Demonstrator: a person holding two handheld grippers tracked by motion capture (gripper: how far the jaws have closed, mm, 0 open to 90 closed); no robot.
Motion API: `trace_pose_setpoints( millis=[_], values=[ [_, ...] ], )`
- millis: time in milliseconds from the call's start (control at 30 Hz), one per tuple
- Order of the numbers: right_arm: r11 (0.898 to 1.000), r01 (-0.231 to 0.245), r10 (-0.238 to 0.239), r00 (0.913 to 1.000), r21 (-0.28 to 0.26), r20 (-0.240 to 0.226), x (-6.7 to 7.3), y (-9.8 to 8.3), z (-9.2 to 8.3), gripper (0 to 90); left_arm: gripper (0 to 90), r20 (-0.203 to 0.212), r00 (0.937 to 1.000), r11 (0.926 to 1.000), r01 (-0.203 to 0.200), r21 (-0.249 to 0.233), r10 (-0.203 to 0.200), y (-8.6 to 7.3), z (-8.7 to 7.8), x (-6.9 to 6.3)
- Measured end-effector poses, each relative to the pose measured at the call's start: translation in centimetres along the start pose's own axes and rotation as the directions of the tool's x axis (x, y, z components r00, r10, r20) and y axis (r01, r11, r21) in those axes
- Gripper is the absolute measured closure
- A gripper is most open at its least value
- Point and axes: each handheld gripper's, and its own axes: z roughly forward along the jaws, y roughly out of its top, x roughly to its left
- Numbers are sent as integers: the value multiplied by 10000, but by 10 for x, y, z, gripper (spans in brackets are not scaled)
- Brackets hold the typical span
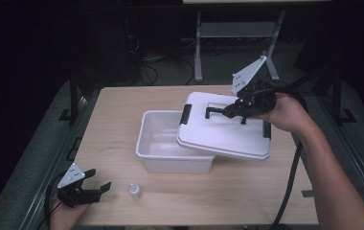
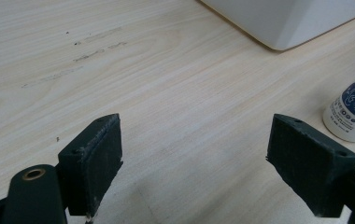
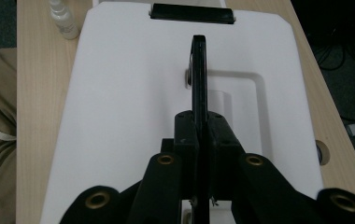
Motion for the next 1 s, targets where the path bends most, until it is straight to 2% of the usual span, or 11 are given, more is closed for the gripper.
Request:
trace_pose_setpoints(
  millis=[1000],
  values=[
    [9969, -779, 772, 9959, 118, 470, 5, -46, -27, 837, 177, -17, 10000, 9999, -82, 104, 82, 0, 2, -1]
  ],
)
